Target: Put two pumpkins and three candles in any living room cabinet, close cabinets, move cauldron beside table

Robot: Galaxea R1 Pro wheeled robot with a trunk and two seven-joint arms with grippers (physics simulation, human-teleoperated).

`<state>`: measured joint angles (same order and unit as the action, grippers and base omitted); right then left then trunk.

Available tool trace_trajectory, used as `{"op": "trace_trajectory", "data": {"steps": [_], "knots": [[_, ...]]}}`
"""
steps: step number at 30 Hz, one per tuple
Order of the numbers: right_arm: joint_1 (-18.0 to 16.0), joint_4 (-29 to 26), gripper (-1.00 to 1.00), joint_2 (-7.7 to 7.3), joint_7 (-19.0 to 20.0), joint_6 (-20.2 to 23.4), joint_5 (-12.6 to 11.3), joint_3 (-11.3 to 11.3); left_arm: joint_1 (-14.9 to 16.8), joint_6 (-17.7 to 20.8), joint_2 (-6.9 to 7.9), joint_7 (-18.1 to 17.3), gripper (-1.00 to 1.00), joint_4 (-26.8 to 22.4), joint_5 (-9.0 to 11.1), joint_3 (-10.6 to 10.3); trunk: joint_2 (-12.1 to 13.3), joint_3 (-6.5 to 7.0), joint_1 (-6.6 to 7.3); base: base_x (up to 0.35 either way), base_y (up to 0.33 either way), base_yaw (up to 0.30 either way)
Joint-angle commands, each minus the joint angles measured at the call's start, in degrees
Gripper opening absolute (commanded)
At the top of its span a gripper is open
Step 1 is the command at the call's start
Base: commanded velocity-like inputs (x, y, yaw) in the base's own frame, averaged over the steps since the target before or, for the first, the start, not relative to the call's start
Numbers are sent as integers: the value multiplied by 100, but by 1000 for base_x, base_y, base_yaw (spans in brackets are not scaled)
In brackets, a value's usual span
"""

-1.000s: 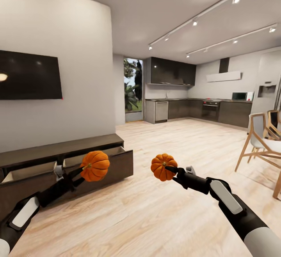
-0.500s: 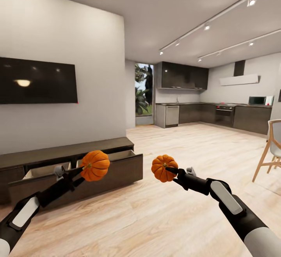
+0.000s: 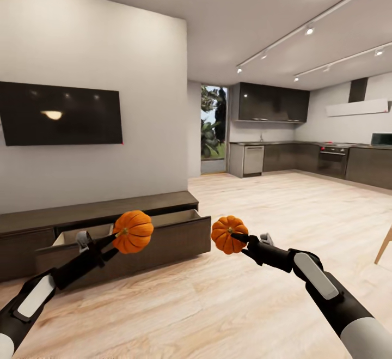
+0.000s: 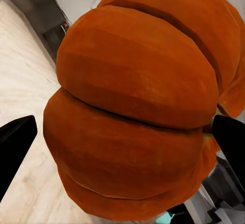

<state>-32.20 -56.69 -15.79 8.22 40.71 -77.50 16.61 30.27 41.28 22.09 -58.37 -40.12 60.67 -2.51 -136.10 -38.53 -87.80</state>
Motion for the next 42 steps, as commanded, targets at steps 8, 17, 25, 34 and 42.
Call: {"op": "trace_trajectory", "data": {"steps": [8, 17, 25, 34, 42], "knots": [[-2, 0, -100, -3, 23, 24, 9, 10, 6, 30, 6, -3, -100, 4, 54, -28, 318, 68, 178, 0, 0, 131], [-3, 0, -100, -3, 14, 8, 16, 9, 6, 29, 6, -5, -100, 4, 57, -26, 679, 152, 375, 0, 0, 130], [-5, 0, -100, -3, 22, 1, 16, 9, 6, 29, 6, -5, -100, 4, 59, -29, 1000, 226, 551, 0, 0, 131], [0, 0, -100, -3, 22, -2, 16, 9, 6, 29, 6, -1, -100, 4, 57, -30, 1161, 220, 639, 0, 0, 131], [-3, 0, -100, -3, 22, -2, 17, 9, 6, 29, 6, 1, -100, 4, 50, -29, 1161, 151, 639, 0, 0, 132]]}}
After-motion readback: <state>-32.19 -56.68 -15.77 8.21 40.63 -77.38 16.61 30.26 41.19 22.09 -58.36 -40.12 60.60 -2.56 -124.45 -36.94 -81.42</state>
